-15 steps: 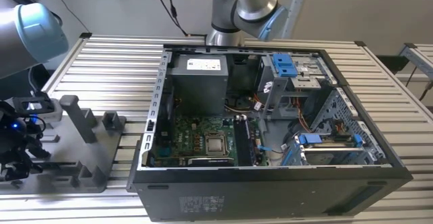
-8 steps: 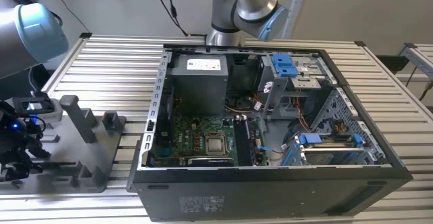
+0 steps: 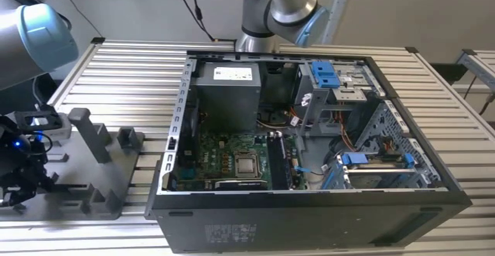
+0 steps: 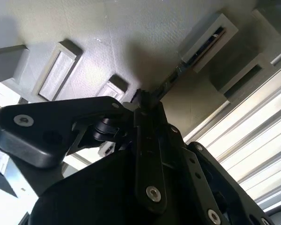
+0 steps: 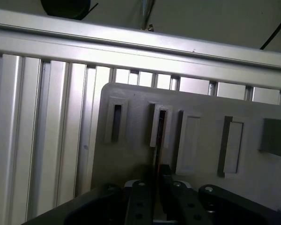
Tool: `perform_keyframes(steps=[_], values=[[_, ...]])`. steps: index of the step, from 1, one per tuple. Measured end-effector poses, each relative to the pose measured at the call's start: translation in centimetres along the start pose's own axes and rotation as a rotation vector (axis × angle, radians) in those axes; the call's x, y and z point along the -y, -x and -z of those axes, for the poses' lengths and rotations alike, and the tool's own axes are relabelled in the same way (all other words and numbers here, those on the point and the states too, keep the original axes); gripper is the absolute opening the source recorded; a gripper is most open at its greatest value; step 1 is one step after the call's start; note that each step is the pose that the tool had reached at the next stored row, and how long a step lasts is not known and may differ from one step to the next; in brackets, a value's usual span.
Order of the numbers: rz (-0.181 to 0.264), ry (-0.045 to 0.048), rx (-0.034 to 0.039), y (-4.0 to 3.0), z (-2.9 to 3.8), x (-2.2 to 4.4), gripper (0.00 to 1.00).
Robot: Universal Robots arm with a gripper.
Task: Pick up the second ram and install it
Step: 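Pick up the second ram and move it above second insertion slot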
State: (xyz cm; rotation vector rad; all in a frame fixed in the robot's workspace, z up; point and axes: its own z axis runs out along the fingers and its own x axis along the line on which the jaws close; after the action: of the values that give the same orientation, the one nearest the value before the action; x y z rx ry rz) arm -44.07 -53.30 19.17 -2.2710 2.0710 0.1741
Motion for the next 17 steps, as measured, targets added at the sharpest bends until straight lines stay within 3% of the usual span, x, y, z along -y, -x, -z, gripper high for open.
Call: perform_keyframes(steps=[4,5,17], values=[[0.0,-0.0001,-0.0001,0.0,0.0,0.0,0.19],[0.0,0.0,-0.0001,0.0,0.0,0.0,0.15],[0.0,0.0,-0.0001,0.0,0.0,0.0,0.15]])
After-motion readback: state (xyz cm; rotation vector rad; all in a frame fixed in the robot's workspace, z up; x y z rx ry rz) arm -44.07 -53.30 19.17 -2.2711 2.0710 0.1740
